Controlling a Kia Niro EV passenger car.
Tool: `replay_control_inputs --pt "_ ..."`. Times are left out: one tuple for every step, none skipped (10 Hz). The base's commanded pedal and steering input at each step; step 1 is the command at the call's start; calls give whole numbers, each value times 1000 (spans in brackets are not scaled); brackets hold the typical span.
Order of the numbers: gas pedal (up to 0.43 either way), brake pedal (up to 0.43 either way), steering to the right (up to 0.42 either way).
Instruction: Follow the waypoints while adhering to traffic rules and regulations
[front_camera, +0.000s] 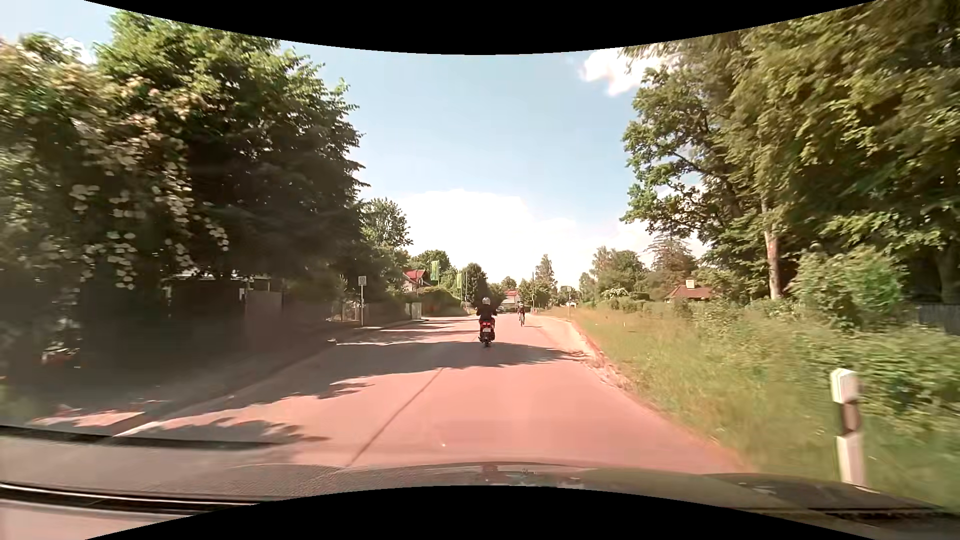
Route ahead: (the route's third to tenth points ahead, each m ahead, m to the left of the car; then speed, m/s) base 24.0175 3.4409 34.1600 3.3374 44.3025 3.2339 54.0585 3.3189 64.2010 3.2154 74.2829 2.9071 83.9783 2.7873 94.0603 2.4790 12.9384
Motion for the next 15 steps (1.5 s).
replay_control_inputs --pt "248 6 3" --pt "248 6 3" --pt "248 6 3" --pt "248 6 3" --pt "248 6 3" --pt "260 6 1" --pt "260 6 -3" --pt "260 6 -6" --pt "268 6 -4" --pt "268 6 -1" --pt "268 6 0" --pt "268 6 0" --pt "260 6 -1" --pt "260 6 -1" --pt "248 6 -1"
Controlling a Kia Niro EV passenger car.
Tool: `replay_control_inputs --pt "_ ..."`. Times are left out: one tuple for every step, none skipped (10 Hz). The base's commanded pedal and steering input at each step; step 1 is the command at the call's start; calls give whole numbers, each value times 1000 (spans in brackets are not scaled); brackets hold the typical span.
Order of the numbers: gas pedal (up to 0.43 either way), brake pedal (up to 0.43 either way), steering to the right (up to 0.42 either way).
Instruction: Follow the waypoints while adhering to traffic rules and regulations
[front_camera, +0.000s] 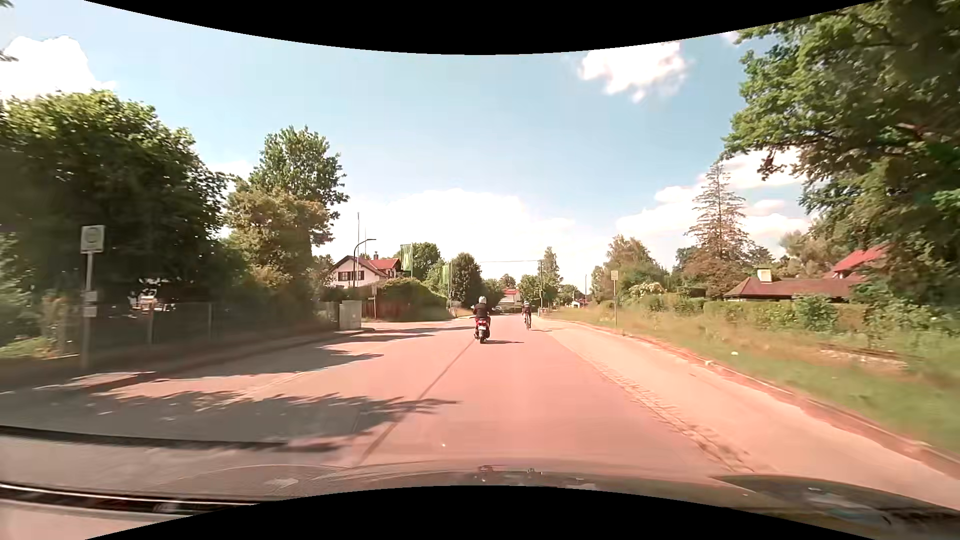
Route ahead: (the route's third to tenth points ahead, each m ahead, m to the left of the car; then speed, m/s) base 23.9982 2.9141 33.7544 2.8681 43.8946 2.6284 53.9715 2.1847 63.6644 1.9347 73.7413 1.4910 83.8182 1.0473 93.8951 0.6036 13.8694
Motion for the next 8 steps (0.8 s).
replay_control_inputs --pt "177 6 -1" --pt "157 6 -1" --pt "138 6 0" --pt "98 6 0" --pt "98 6 0" --pt "87 6 0" --pt "87 6 0" --pt "87 6 0"
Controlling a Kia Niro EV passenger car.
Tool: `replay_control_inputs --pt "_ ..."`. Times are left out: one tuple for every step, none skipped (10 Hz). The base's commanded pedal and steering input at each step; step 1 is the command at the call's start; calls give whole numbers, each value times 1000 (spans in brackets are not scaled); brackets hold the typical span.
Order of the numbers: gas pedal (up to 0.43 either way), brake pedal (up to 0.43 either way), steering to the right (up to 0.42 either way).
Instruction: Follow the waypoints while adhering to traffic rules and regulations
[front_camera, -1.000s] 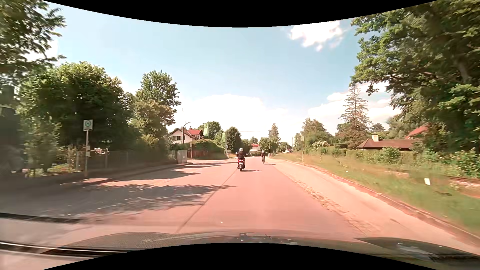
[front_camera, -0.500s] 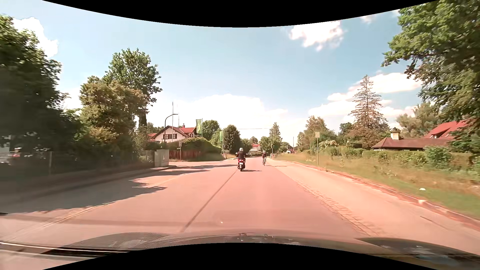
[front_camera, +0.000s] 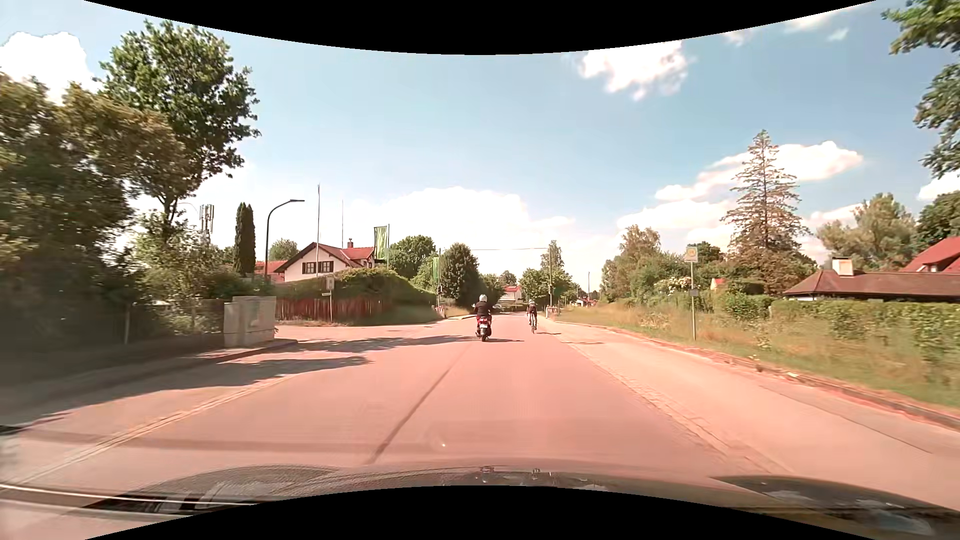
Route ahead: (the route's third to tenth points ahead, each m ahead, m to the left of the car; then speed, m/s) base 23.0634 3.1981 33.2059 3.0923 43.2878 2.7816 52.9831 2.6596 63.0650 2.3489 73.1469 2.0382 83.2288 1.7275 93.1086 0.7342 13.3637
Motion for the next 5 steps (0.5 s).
replay_control_inputs --pt "87 6 0" --pt "87 6 0" --pt "87 6 0" --pt "87 6 0" --pt "87 6 0"
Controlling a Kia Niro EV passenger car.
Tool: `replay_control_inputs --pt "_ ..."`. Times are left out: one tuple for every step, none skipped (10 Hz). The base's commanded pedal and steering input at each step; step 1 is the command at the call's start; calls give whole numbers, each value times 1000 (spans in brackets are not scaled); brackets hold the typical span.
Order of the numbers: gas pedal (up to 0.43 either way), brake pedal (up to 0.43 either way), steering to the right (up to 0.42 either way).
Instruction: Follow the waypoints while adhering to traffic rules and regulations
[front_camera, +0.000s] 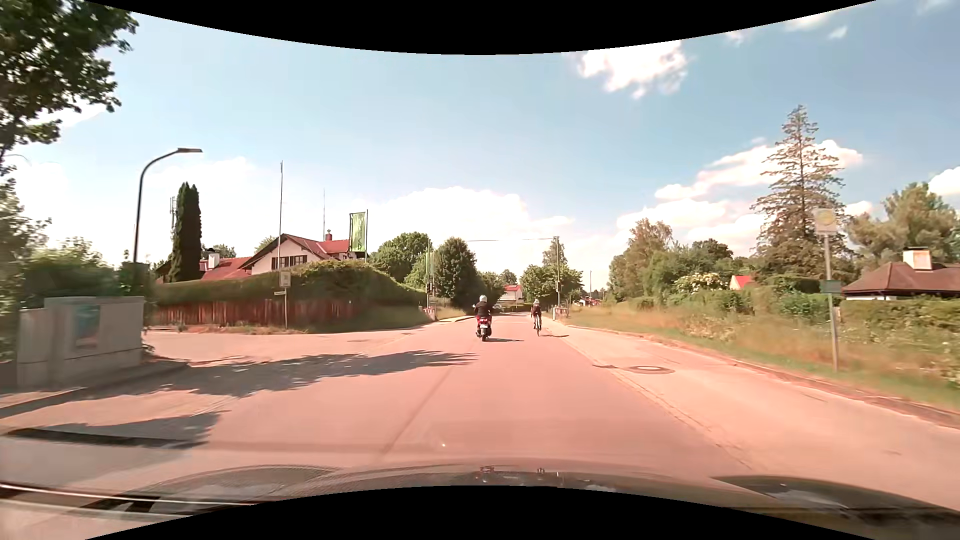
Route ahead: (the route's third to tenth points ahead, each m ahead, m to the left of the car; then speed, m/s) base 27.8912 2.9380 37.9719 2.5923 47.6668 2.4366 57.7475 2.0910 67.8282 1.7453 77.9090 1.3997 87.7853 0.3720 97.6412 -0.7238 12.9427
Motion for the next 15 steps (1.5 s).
replay_control_inputs --pt "87 6 0" --pt "87 6 0" --pt "87 6 0" --pt "87 6 0" --pt "87 6 0" --pt "87 6 0" --pt "130 6 -5" --pt "177 6 -10" --pt "189 6 -14" --pt "209 6 -16" --pt "220 6 -19" --pt "220 6 -25" --pt "220 6 -28" --pt "220 6 -29" --pt "240 6 -29"
